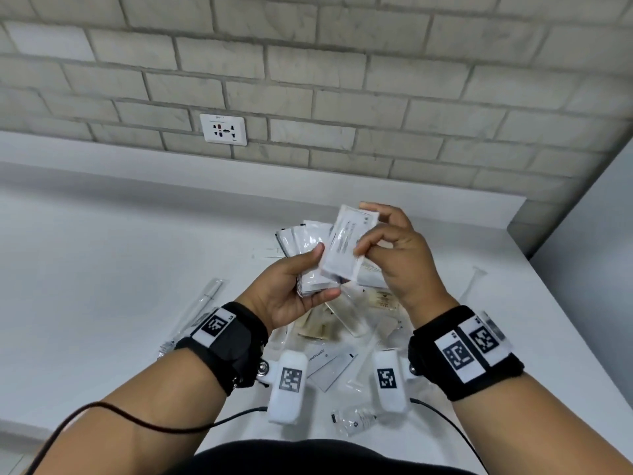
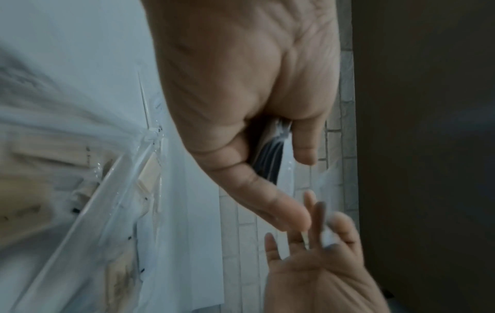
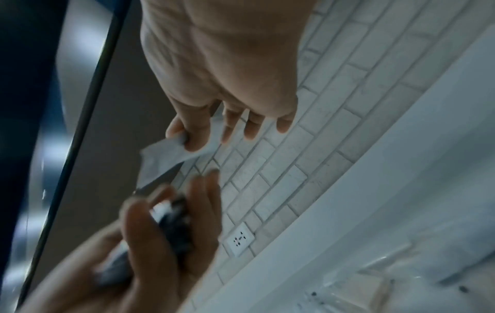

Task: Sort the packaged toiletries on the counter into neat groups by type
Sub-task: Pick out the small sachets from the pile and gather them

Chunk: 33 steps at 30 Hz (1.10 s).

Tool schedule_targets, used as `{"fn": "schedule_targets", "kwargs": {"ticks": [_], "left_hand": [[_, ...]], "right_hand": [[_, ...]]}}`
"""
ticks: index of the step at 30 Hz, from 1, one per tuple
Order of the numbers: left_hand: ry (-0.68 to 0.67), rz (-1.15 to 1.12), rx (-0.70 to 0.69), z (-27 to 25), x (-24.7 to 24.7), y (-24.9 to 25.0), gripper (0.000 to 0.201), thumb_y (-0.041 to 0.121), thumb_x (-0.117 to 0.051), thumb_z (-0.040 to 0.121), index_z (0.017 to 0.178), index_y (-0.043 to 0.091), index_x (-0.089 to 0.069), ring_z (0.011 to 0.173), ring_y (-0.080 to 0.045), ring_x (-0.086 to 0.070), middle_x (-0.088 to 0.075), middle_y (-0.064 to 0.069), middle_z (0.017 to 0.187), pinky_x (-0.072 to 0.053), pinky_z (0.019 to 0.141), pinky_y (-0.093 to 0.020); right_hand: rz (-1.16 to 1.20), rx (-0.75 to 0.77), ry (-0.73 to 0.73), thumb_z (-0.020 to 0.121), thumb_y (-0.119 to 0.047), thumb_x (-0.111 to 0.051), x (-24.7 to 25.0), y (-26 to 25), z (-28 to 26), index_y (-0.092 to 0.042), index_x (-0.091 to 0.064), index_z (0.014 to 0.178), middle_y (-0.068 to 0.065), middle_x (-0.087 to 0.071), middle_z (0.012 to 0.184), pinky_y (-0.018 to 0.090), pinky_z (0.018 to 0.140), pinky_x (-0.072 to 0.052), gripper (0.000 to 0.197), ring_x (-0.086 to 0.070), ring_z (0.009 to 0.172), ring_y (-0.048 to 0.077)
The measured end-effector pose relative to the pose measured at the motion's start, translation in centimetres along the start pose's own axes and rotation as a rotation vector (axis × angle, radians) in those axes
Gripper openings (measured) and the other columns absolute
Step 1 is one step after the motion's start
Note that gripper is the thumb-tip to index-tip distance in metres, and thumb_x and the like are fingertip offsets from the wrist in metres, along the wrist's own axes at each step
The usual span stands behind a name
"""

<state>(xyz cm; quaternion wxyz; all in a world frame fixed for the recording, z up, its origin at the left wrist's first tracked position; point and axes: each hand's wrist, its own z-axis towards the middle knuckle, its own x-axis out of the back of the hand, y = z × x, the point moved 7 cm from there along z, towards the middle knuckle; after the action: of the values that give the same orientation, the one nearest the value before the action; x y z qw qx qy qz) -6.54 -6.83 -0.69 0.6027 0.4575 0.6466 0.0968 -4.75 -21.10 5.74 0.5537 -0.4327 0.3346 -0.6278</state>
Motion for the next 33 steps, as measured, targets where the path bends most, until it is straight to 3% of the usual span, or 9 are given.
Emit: {"fn": "schedule_targets", "kwargs": {"ticks": [6, 11, 13, 15, 18, 23, 27, 30, 33], "left_hand": [[0.048, 0.167, -0.082, 0.8, -0.5, -0.4, 0.027, 0.002, -0.068, 0.069, 0.096, -0.001, -0.067, 0.069, -0.022, -0.066, -0.063, -0.016, 0.090, -0.057, 0.054, -0.025], [0.116, 0.288, -0.079, 0.8, 0.7, 0.1, 0.017, -0.004, -0.064, 0.081, 0.098, -0.006, -0.065, 0.067, -0.021, -0.066, -0.063, -0.018, 0.090, -0.056, 0.053, -0.024], [0.097, 0.411, -0.057, 0.6, 0.6, 0.4, 0.020, -0.003, -0.065, 0.082, 0.102, -0.006, -0.065, 0.066, -0.021, -0.066, -0.064, -0.017, 0.089, -0.055, 0.053, -0.024], [0.068, 0.458, -0.066, 0.5, 0.3, 0.9, 0.021, -0.002, -0.066, 0.081, 0.102, -0.004, -0.066, 0.067, -0.021, -0.066, -0.067, -0.014, 0.088, -0.054, 0.051, -0.024], [0.079, 0.446, -0.095, 0.5, 0.7, 1.7, 0.023, -0.004, -0.064, 0.082, 0.105, -0.001, -0.066, 0.070, -0.022, -0.068, -0.071, -0.013, 0.091, -0.055, 0.049, -0.024], [0.089, 0.486, 0.001, 0.3, 2.2, -0.2, 0.028, 0.002, -0.065, 0.085, 0.112, 0.001, -0.065, 0.079, -0.023, -0.069, -0.071, -0.012, 0.100, -0.059, 0.058, -0.025], [0.141, 0.288, 0.059, 0.1, 4.1, -0.5, 0.018, 0.008, -0.057, 0.090, 0.105, 0.000, -0.065, 0.086, -0.026, -0.070, -0.071, -0.017, 0.101, -0.061, 0.070, -0.032], [0.169, 0.162, 0.030, -0.2, 5.6, 0.3, 0.020, 0.002, -0.056, 0.089, 0.105, -0.005, -0.065, 0.095, -0.031, -0.070, -0.069, -0.021, 0.107, -0.057, 0.080, -0.040], [0.165, 0.196, -0.006, -0.3, 6.0, 0.7, 0.024, -0.001, -0.061, 0.084, 0.107, -0.003, -0.066, 0.094, -0.032, -0.069, -0.069, -0.022, 0.108, -0.060, 0.075, -0.039]], "right_hand": [[-0.027, -0.040, 0.022, 0.079, 0.004, -0.069, 0.8, 2.3, -0.4, -0.030, -0.074, 0.064, -0.014, -0.054, 0.133, 0.037, 0.109, -0.038, 0.037, -0.045, 0.128, 0.004], [-0.259, 0.181, 0.130, 0.085, 0.004, -0.053, 2.0, -0.1, -0.3, -0.028, -0.064, 0.106, -0.010, -0.050, 0.134, 0.030, 0.111, -0.033, 0.040, -0.040, 0.130, 0.005], [-0.503, 0.307, -0.055, 0.084, -0.013, -0.062, 0.6, -1.9, -0.1, -0.028, -0.054, 0.129, -0.013, -0.044, 0.141, 0.028, 0.112, -0.022, 0.047, -0.030, 0.135, 0.010], [-0.724, 0.228, -0.274, 0.080, -0.032, -0.072, -0.9, -2.2, 0.2, -0.034, -0.041, 0.141, -0.014, -0.047, 0.137, 0.028, 0.107, -0.022, 0.068, -0.029, 0.127, 0.006], [-0.843, 0.038, -0.388, 0.072, -0.041, -0.079, -1.5, -2.2, 0.2, -0.037, -0.040, 0.138, -0.016, -0.048, 0.106, 0.029, 0.094, -0.028, 0.076, -0.030, 0.085, -0.003], [-1.137, -0.093, -0.507, 0.070, -0.048, -0.077, -1.9, 0.2, -0.2, -0.028, -0.058, 0.101, -0.009, -0.053, 0.086, 0.027, 0.073, -0.029, 0.042, -0.041, 0.083, 0.014], [-0.780, -0.317, -0.440, 0.076, -0.032, -0.077, -0.5, 4.3, -0.5, -0.018, -0.046, 0.066, -0.007, -0.049, 0.060, 0.025, 0.050, -0.031, 0.036, -0.046, 0.055, 0.010], [-0.114, -0.523, -0.283, 0.080, -0.010, -0.074, -0.4, 6.6, -1.3, -0.012, -0.056, 0.076, 0.002, -0.066, 0.071, 0.027, 0.060, -0.048, 0.019, -0.062, 0.064, 0.015], [0.233, -0.641, -0.260, 0.076, 0.000, -0.073, -3.7, 7.3, -2.4, -0.012, -0.062, 0.092, 0.010, -0.072, 0.093, 0.039, 0.073, -0.054, 0.023, -0.070, 0.080, 0.026]]}}
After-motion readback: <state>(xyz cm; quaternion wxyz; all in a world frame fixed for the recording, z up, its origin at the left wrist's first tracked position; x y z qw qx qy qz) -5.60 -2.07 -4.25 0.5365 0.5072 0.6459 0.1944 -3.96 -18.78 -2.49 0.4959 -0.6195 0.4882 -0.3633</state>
